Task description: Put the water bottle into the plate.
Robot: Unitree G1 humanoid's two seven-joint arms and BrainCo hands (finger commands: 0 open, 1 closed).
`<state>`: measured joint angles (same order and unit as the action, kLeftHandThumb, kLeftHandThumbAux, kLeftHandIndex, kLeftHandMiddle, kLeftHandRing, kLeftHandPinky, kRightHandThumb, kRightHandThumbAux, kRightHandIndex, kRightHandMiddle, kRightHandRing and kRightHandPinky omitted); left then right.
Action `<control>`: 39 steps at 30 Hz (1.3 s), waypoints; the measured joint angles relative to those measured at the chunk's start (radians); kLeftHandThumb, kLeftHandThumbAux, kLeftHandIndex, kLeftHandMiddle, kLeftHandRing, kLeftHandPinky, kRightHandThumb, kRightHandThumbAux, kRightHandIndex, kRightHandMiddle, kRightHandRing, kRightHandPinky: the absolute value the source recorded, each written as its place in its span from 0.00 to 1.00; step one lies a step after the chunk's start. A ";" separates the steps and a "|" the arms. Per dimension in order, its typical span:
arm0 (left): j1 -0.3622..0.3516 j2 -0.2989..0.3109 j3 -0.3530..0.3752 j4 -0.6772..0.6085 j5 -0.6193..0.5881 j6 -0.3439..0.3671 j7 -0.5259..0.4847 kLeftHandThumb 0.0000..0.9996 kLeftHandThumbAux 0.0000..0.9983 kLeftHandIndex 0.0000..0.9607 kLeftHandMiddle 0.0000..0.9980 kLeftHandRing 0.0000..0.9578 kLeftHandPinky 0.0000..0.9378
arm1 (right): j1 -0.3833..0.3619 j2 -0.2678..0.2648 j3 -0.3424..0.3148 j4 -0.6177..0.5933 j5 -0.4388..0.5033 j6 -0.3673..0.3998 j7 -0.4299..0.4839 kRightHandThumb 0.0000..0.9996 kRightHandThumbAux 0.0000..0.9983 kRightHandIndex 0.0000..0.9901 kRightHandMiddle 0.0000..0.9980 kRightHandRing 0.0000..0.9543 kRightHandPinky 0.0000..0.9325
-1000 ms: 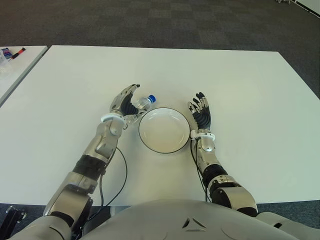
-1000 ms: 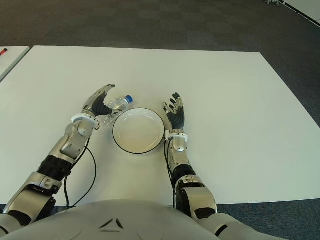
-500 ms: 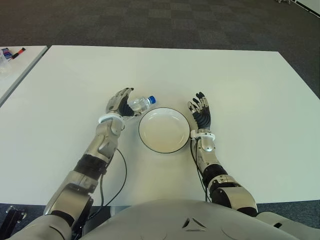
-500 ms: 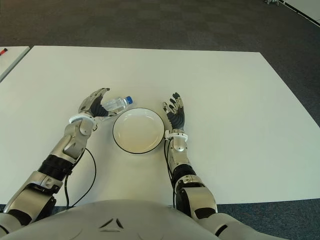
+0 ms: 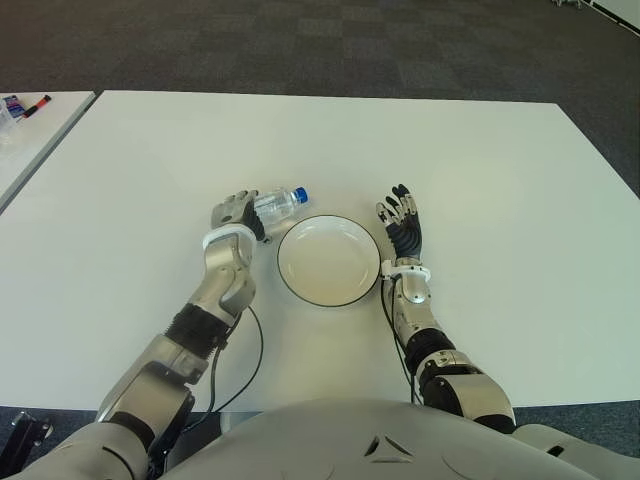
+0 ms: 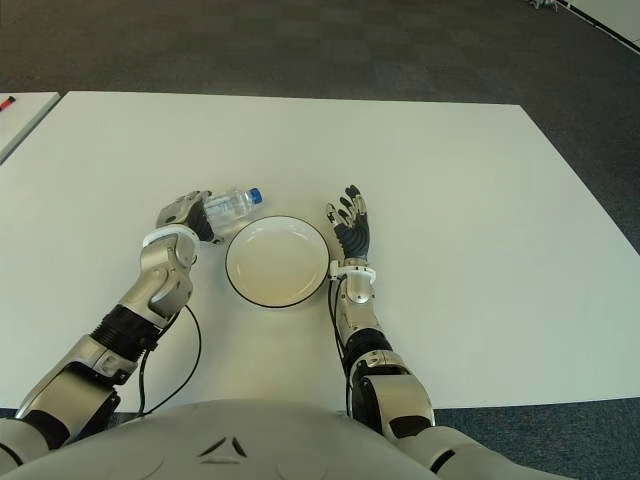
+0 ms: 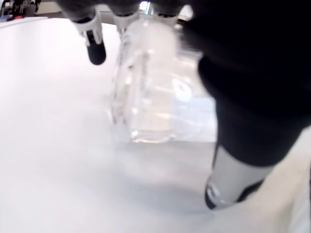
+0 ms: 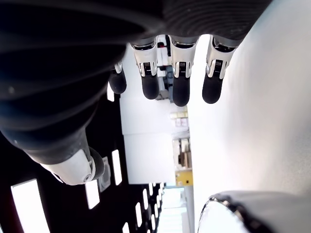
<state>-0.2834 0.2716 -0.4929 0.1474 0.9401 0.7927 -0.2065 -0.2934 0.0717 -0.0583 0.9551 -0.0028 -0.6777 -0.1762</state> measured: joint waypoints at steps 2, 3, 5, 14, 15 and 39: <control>-0.007 -0.007 -0.016 -0.011 0.020 0.030 -0.021 0.00 0.88 0.00 0.00 0.00 0.08 | 0.000 0.000 0.000 0.000 0.000 0.000 -0.001 0.03 0.67 0.08 0.11 0.13 0.19; -0.010 -0.008 -0.025 -0.015 0.026 0.039 -0.028 0.00 0.88 0.00 0.00 0.00 0.09 | 0.000 0.000 0.000 0.000 0.000 0.000 -0.001 0.03 0.68 0.08 0.12 0.14 0.19; -0.012 -0.012 -0.042 -0.029 0.045 0.064 -0.046 0.00 0.88 0.00 0.00 0.00 0.09 | -0.001 0.000 0.001 0.000 0.000 0.000 -0.002 0.03 0.68 0.08 0.12 0.14 0.18; -0.011 -0.036 -0.080 -0.080 0.102 0.152 -0.072 0.00 0.87 0.00 0.00 0.01 0.11 | -0.001 0.000 0.001 -0.001 0.001 0.006 0.001 0.03 0.69 0.07 0.11 0.13 0.17; -0.011 -0.038 -0.080 -0.084 0.103 0.157 -0.072 0.00 0.87 0.00 0.00 0.01 0.11 | -0.001 0.000 0.001 -0.002 0.001 0.006 0.002 0.03 0.69 0.07 0.11 0.13 0.17; -0.005 -0.071 -0.074 -0.179 0.114 0.192 -0.072 0.00 0.88 0.00 0.00 0.02 0.11 | -0.003 0.001 0.001 0.002 0.001 0.007 0.003 0.02 0.71 0.06 0.11 0.12 0.17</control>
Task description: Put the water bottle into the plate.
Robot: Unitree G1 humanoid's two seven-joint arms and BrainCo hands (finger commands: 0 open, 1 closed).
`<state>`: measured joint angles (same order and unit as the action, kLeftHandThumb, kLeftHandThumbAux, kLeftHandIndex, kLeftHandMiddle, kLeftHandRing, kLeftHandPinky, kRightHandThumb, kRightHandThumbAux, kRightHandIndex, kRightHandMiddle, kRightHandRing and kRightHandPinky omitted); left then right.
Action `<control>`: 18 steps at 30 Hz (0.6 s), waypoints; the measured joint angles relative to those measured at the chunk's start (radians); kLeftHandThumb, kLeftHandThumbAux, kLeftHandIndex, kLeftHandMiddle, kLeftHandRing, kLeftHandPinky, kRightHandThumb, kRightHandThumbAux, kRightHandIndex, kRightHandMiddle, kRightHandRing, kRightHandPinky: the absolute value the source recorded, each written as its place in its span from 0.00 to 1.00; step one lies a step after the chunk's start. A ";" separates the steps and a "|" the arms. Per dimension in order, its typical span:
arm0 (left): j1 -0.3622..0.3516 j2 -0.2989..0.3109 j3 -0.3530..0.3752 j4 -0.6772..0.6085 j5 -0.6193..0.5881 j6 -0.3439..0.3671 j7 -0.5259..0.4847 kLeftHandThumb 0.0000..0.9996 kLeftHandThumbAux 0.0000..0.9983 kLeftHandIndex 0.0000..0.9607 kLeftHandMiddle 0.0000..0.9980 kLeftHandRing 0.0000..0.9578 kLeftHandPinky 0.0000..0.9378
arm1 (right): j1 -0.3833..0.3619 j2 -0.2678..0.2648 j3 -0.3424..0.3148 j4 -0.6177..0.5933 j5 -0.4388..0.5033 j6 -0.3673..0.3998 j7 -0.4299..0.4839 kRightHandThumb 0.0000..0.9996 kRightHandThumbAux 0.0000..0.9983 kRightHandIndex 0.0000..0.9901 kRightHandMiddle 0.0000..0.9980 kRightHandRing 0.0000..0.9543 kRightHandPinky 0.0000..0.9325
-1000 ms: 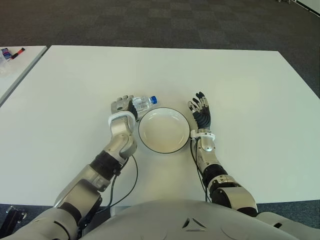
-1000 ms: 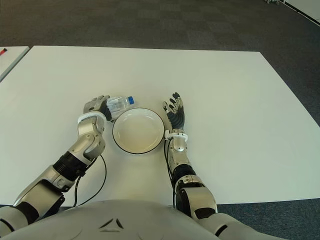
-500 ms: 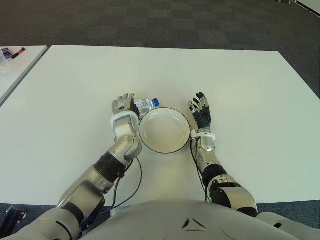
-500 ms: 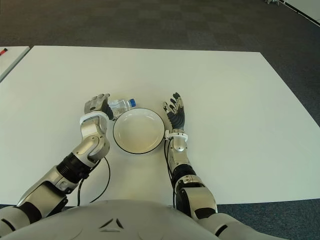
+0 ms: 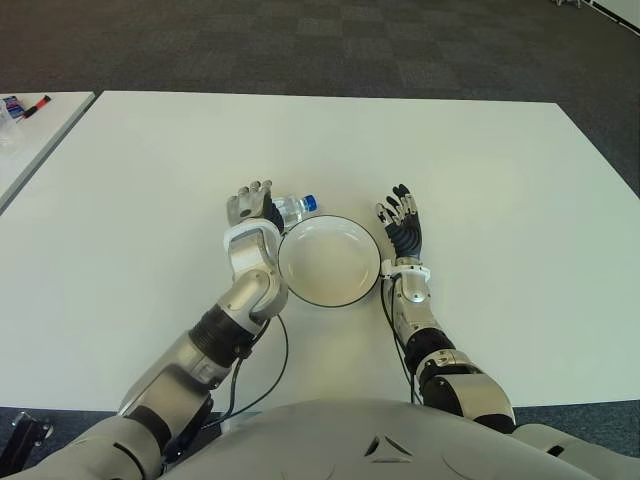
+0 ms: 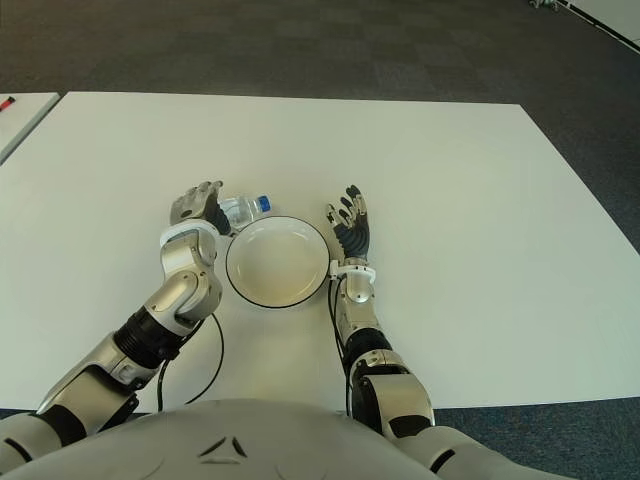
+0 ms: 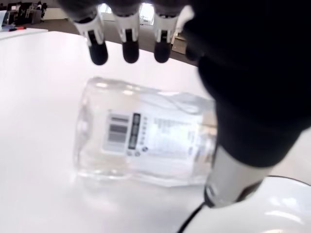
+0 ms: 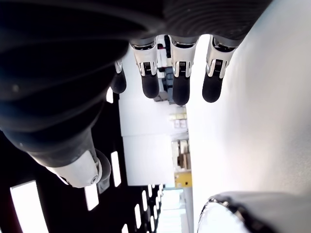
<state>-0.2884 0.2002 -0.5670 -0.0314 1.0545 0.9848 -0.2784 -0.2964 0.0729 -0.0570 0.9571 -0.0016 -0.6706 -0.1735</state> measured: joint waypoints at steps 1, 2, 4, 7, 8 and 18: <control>0.000 -0.001 0.000 -0.002 0.000 0.000 0.000 0.00 0.88 0.00 0.00 0.02 0.10 | 0.000 0.000 0.000 0.000 0.000 0.000 0.000 0.02 0.71 0.06 0.11 0.12 0.17; 0.001 -0.002 0.000 -0.003 0.000 0.000 0.000 0.00 0.88 0.00 0.00 0.02 0.10 | -0.001 0.000 0.001 0.001 0.000 0.000 0.000 0.02 0.71 0.06 0.11 0.12 0.17; 0.002 -0.001 0.000 -0.006 0.000 -0.001 0.000 0.00 0.88 0.00 0.00 0.01 0.10 | -0.001 0.000 0.002 0.001 0.000 0.000 -0.001 0.01 0.71 0.06 0.10 0.12 0.17; 0.004 -0.001 0.000 -0.008 0.000 -0.003 0.000 0.00 0.88 0.00 0.00 0.01 0.09 | -0.002 0.000 0.003 0.001 -0.001 0.000 -0.001 0.01 0.71 0.06 0.10 0.12 0.17; 0.005 -0.001 0.000 -0.008 0.000 -0.004 0.000 0.00 0.88 0.00 0.00 0.01 0.09 | -0.002 0.000 0.003 0.001 -0.001 0.000 -0.002 0.01 0.71 0.06 0.10 0.12 0.17; 0.019 -0.003 0.003 -0.016 0.000 -0.022 0.000 0.00 0.88 0.00 0.00 0.00 0.09 | -0.003 0.001 0.002 0.004 0.001 0.000 -0.002 0.02 0.71 0.06 0.11 0.12 0.17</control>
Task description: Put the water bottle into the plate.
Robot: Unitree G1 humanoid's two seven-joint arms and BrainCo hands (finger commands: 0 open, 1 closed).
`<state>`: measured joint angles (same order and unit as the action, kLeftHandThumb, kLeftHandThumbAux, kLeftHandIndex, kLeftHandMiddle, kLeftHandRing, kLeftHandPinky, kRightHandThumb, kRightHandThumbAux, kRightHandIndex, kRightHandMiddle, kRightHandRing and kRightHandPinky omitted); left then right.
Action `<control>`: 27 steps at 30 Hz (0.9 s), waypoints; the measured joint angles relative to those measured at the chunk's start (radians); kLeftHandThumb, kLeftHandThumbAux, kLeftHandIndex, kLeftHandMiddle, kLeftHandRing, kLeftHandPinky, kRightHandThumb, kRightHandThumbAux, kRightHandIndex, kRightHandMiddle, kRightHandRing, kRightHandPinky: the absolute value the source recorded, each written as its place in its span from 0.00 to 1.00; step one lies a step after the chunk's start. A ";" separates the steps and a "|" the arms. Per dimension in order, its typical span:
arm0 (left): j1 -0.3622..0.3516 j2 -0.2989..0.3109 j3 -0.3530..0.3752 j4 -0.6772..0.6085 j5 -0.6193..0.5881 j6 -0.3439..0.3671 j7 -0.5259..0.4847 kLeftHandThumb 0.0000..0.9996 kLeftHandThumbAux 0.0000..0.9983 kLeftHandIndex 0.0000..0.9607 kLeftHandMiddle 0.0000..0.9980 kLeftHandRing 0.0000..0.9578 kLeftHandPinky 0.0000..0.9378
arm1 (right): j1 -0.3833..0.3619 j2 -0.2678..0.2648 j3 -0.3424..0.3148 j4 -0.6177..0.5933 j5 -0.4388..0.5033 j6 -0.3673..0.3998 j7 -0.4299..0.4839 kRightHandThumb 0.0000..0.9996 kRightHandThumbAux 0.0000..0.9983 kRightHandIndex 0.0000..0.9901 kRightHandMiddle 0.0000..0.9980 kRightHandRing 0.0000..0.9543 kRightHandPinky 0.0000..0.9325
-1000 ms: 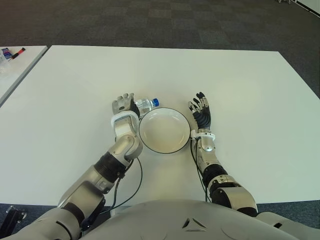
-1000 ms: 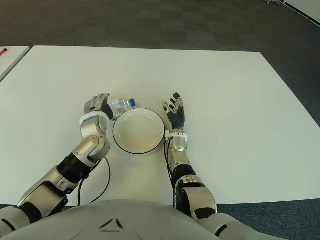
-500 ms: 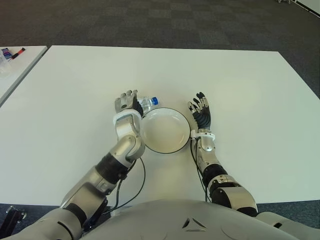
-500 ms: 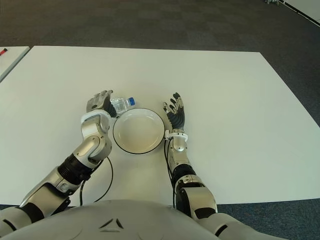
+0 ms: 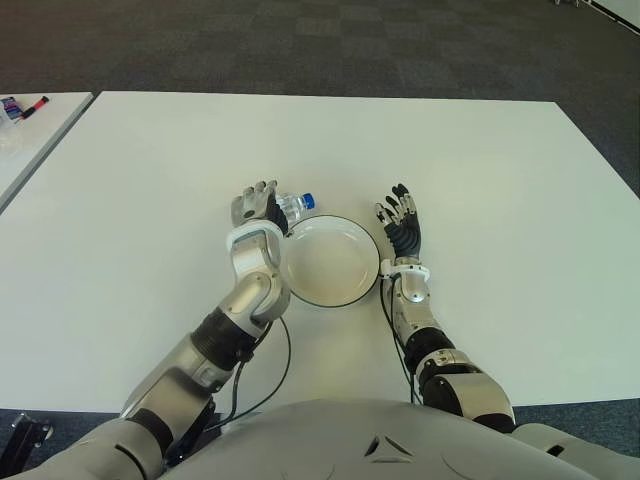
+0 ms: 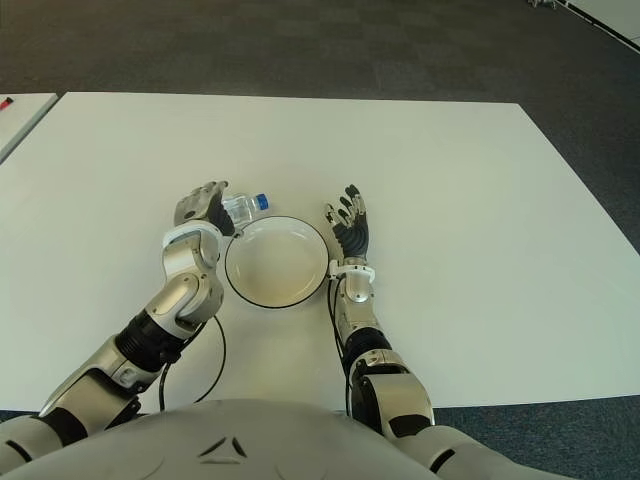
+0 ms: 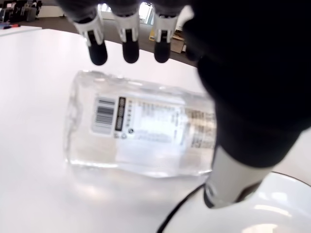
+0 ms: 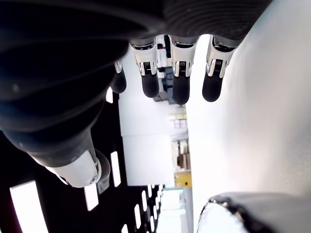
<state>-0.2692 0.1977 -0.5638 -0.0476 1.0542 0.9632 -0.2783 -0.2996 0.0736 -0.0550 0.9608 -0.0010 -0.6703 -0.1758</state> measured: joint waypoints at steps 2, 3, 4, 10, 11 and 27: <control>0.003 -0.001 0.001 -0.001 0.000 -0.002 0.000 0.00 0.88 0.00 0.00 0.00 0.09 | -0.001 0.000 -0.001 0.001 0.001 0.000 0.000 0.02 0.71 0.06 0.11 0.12 0.17; 0.004 -0.002 0.001 -0.001 0.000 -0.003 0.000 0.00 0.88 0.00 0.00 0.00 0.09 | -0.001 0.000 -0.002 0.002 0.001 0.000 0.000 0.02 0.71 0.06 0.11 0.12 0.17; 0.005 -0.003 0.002 -0.002 0.000 -0.005 0.000 0.00 0.88 0.00 0.00 0.00 0.08 | -0.001 0.000 -0.002 0.002 0.001 0.000 0.000 0.02 0.70 0.06 0.11 0.12 0.17; 0.008 -0.007 0.006 -0.002 -0.002 -0.021 0.005 0.00 0.88 0.00 0.00 0.00 0.09 | -0.003 0.001 -0.003 0.004 0.002 0.000 0.000 0.03 0.70 0.06 0.11 0.12 0.17; 0.008 -0.008 0.006 -0.002 -0.002 -0.023 0.006 0.00 0.88 0.00 0.00 0.00 0.09 | -0.003 0.001 -0.003 0.004 0.002 0.000 0.001 0.03 0.70 0.06 0.11 0.12 0.17; 0.008 -0.008 0.023 0.019 -0.007 -0.058 0.006 0.00 0.88 0.00 0.00 0.00 0.08 | -0.008 0.002 -0.004 0.010 0.002 0.000 0.004 0.03 0.70 0.06 0.11 0.13 0.18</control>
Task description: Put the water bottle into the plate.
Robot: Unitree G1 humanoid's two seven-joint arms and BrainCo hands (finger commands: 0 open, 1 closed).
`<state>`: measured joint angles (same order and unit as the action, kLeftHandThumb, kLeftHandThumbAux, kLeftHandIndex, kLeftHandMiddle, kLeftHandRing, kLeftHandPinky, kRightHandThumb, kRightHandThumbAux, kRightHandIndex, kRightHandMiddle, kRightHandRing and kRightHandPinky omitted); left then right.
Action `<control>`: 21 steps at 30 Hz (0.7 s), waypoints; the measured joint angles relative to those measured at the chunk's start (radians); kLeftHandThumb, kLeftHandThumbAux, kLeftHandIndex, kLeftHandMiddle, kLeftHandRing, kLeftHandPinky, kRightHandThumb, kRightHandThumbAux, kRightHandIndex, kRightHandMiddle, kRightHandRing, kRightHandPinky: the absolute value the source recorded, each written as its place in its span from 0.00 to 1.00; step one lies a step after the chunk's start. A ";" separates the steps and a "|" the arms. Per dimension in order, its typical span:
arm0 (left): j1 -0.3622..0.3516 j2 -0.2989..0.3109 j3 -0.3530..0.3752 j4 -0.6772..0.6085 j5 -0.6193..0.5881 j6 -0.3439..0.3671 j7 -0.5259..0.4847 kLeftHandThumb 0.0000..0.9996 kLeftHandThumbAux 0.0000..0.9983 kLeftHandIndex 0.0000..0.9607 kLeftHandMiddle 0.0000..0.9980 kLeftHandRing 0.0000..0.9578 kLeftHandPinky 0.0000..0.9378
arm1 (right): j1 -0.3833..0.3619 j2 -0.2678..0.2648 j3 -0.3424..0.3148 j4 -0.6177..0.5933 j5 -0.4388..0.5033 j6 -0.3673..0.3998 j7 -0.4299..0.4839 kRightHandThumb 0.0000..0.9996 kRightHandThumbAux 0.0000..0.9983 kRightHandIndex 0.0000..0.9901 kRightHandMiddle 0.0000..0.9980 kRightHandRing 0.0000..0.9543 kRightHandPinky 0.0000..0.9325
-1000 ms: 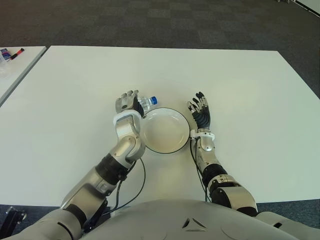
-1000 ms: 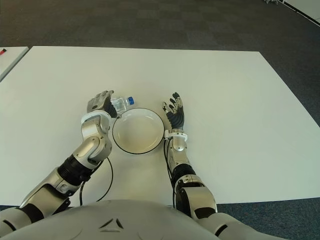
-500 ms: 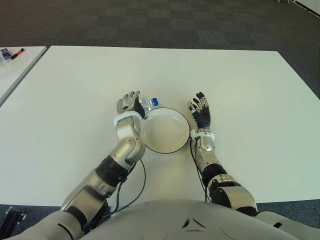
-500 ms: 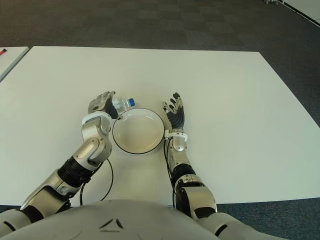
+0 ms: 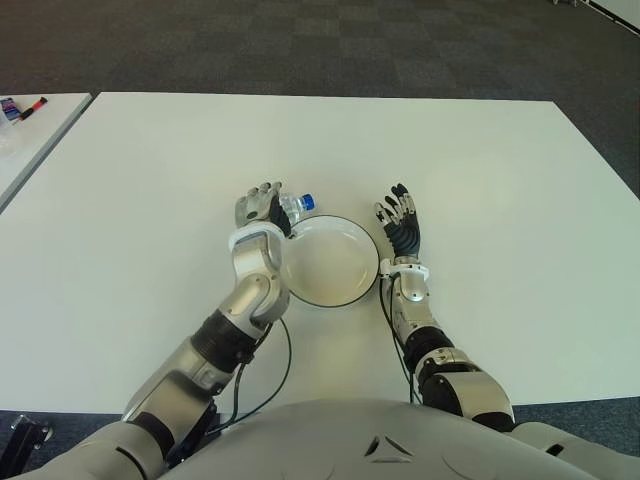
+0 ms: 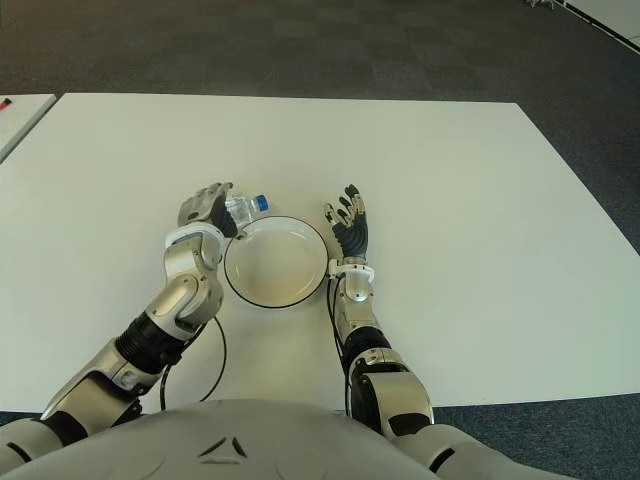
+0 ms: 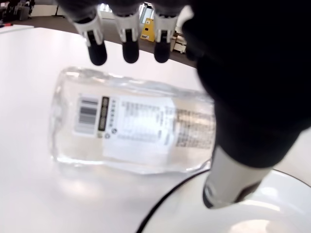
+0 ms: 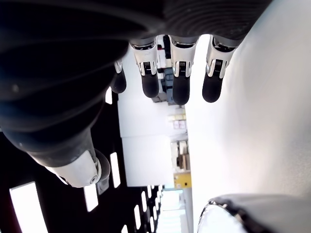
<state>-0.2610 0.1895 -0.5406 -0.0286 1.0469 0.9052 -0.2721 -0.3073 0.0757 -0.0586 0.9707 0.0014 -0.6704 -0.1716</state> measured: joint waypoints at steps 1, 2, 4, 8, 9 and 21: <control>0.000 0.001 0.004 0.003 -0.001 -0.002 0.000 0.00 0.88 0.00 0.00 0.00 0.08 | 0.000 0.000 0.000 0.000 0.000 0.000 0.000 0.03 0.70 0.06 0.11 0.13 0.18; 0.000 0.001 0.008 0.006 -0.002 -0.003 0.000 0.00 0.88 0.00 0.00 0.00 0.08 | 0.000 0.000 0.000 0.000 0.000 0.000 0.001 0.03 0.70 0.06 0.11 0.13 0.18; -0.002 0.004 0.013 0.013 -0.004 -0.004 0.000 0.00 0.88 0.00 0.00 0.00 0.08 | 0.000 0.000 -0.001 0.000 0.000 0.000 0.002 0.03 0.70 0.06 0.11 0.13 0.18; -0.004 0.009 0.016 0.031 -0.006 -0.005 0.000 0.00 0.88 0.00 0.00 0.00 0.09 | 0.000 0.000 -0.002 0.000 0.002 0.000 0.004 0.03 0.69 0.06 0.11 0.13 0.18; -0.004 0.009 0.016 0.033 -0.006 -0.005 0.000 0.00 0.88 0.00 0.00 0.00 0.09 | 0.000 0.000 -0.002 0.000 0.003 0.000 0.006 0.03 0.69 0.06 0.11 0.13 0.17; -0.023 0.010 0.017 0.065 -0.008 -0.018 0.000 0.00 0.89 0.00 0.00 0.00 0.07 | 0.000 0.000 -0.003 0.000 0.003 0.000 0.008 0.03 0.69 0.07 0.11 0.13 0.18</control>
<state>-0.2839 0.1995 -0.5232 0.0365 1.0393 0.8875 -0.2721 -0.3075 0.0758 -0.0618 0.9707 0.0047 -0.6703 -0.1640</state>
